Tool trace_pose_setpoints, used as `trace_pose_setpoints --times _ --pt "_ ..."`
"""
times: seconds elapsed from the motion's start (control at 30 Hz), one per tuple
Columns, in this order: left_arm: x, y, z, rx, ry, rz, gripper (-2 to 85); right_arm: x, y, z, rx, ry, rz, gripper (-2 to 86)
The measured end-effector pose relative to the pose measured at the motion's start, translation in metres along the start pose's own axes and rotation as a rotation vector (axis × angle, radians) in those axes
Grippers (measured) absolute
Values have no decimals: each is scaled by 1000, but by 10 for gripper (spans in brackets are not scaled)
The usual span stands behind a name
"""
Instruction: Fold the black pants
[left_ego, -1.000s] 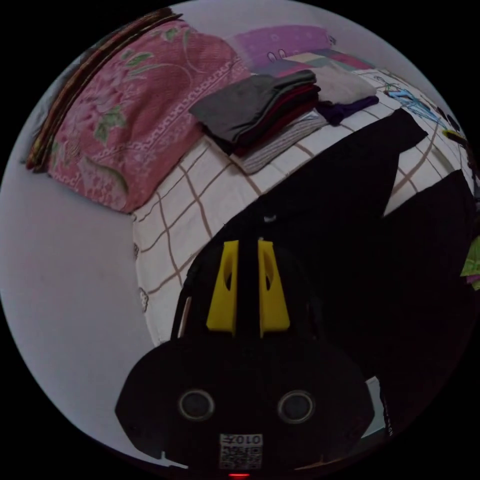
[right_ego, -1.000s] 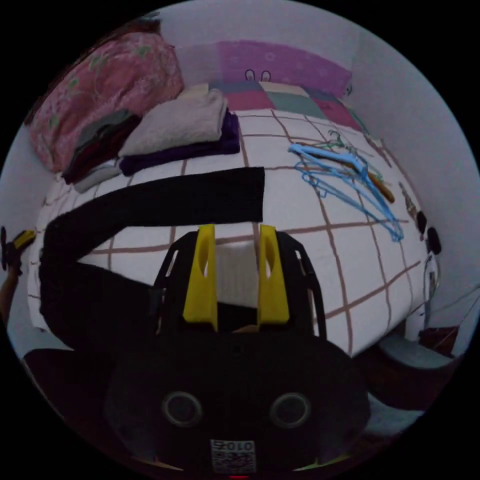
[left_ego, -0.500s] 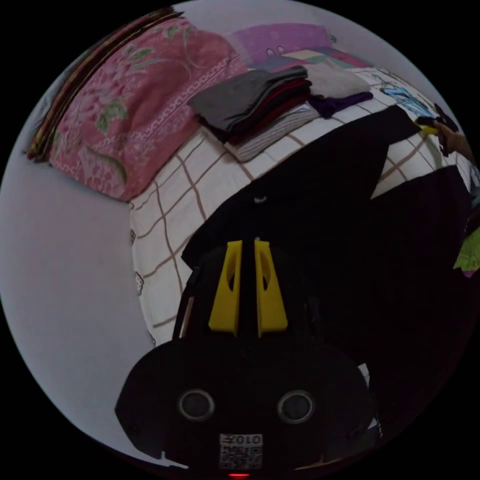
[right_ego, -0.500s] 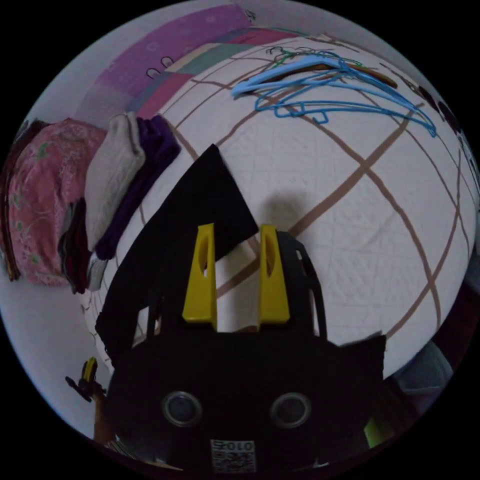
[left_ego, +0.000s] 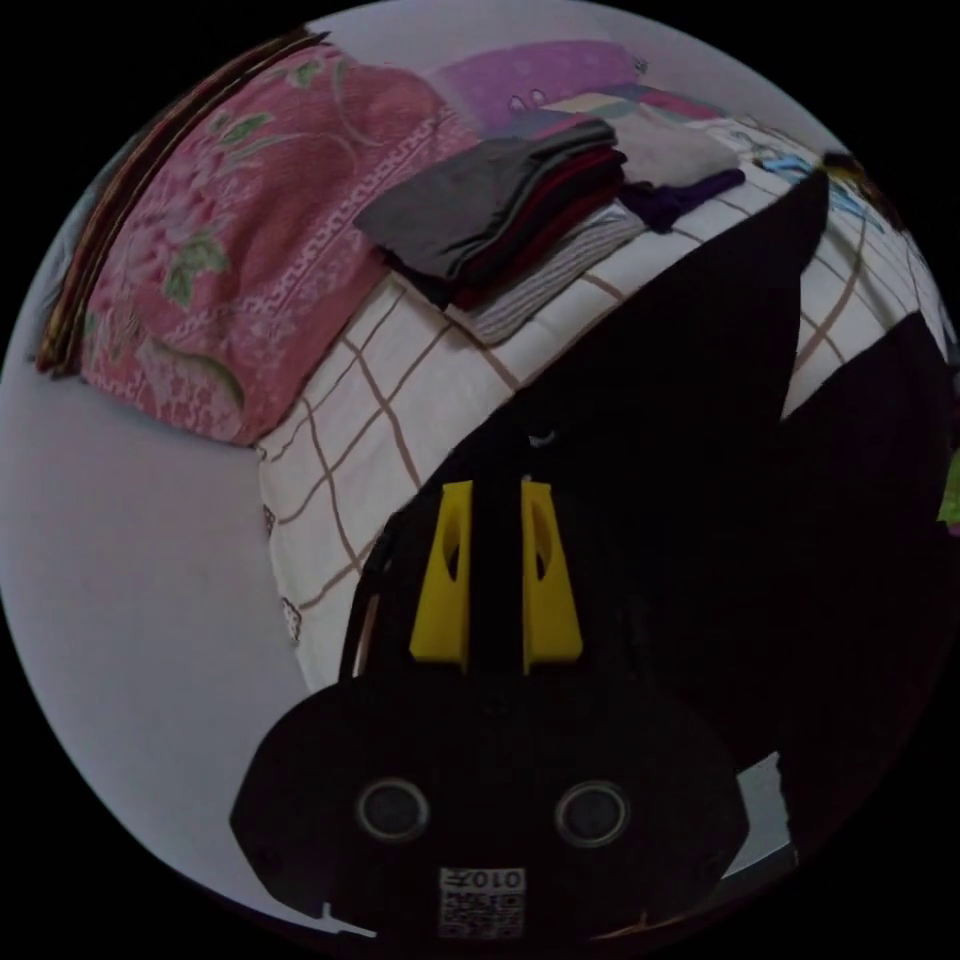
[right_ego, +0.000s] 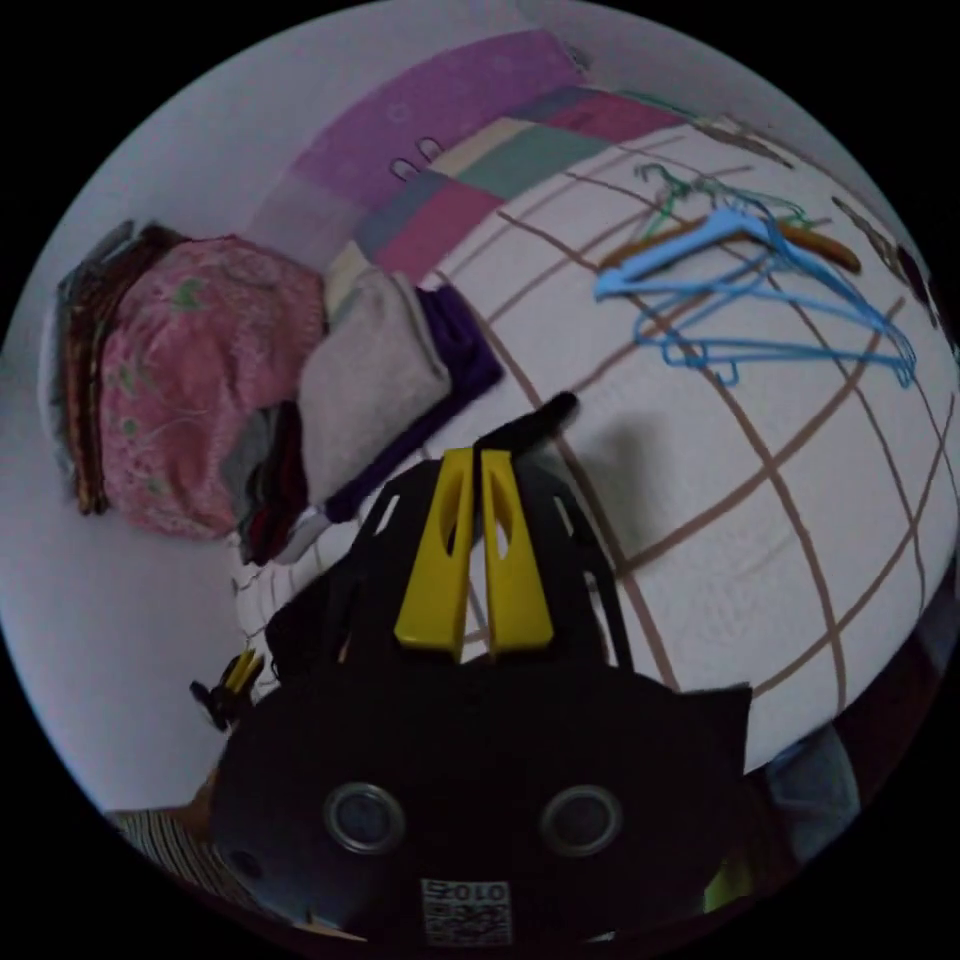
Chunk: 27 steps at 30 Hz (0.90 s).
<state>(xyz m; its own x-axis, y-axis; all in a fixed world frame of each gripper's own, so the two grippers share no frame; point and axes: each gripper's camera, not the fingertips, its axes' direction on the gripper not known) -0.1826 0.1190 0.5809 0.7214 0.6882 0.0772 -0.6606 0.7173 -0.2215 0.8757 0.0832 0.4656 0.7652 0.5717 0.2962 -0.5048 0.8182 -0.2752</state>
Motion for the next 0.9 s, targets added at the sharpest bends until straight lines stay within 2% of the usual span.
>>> trace_pose_setpoints --times 0.13,0.27,0.47,0.9 --pt "-22 -14 27 -14 15 14 107 -40 -11 -44 59 -94 -119 36" --pt "-42 -26 57 -12 27 132 130 -78 -16 -78 99 -139 -193 35" --pt "-73 -41 93 19 125 223 149 -118 -26 -115 131 -258 -212 35" --pt "-129 -57 157 40 158 321 134 -179 -36 -155 183 -235 -241 35"
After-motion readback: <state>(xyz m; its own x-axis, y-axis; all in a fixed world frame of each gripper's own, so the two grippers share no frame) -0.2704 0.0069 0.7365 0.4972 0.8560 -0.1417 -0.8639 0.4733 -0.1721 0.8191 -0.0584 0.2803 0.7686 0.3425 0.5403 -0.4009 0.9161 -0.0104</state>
